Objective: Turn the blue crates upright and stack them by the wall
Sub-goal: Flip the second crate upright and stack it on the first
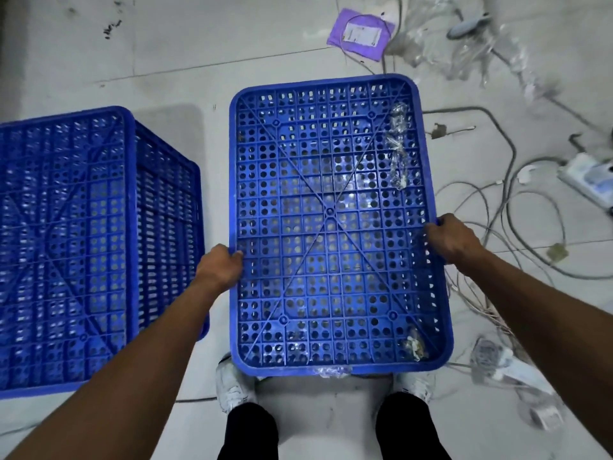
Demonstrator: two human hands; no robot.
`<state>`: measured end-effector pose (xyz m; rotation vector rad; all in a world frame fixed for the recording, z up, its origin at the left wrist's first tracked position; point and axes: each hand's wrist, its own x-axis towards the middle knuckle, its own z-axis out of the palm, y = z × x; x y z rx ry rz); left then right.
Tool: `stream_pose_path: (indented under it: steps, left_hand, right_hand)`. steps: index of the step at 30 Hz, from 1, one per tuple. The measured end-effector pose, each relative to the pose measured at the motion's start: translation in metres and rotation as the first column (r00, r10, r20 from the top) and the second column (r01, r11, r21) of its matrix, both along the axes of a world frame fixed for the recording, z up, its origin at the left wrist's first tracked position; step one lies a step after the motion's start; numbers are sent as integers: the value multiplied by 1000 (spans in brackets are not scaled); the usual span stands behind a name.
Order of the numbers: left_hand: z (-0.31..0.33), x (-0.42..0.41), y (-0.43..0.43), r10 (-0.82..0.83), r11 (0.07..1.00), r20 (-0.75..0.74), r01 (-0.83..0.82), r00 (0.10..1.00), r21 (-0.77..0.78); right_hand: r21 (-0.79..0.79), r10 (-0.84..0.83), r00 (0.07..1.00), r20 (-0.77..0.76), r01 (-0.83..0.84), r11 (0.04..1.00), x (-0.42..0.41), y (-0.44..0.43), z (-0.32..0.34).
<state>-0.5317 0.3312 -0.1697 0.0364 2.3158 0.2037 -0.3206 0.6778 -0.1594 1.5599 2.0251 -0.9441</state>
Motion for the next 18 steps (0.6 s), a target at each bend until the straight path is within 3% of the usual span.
stream_pose_path:
  steps: [8,14,18]
  left_hand:
    - [0,2,6,-148,984,-62,140,987,-112]
    - [-3,9,4,-36,997,18,34,999,71]
    - [7,27,25,20,992,103,-33,994,124]
  right_hand:
    - [28,-18,996,-89,20,999,10,2,-12]
    - [120,8,988,-151,10,993,17,0,4]
    - [271,105,986,-133,-65,960,22,14,22]
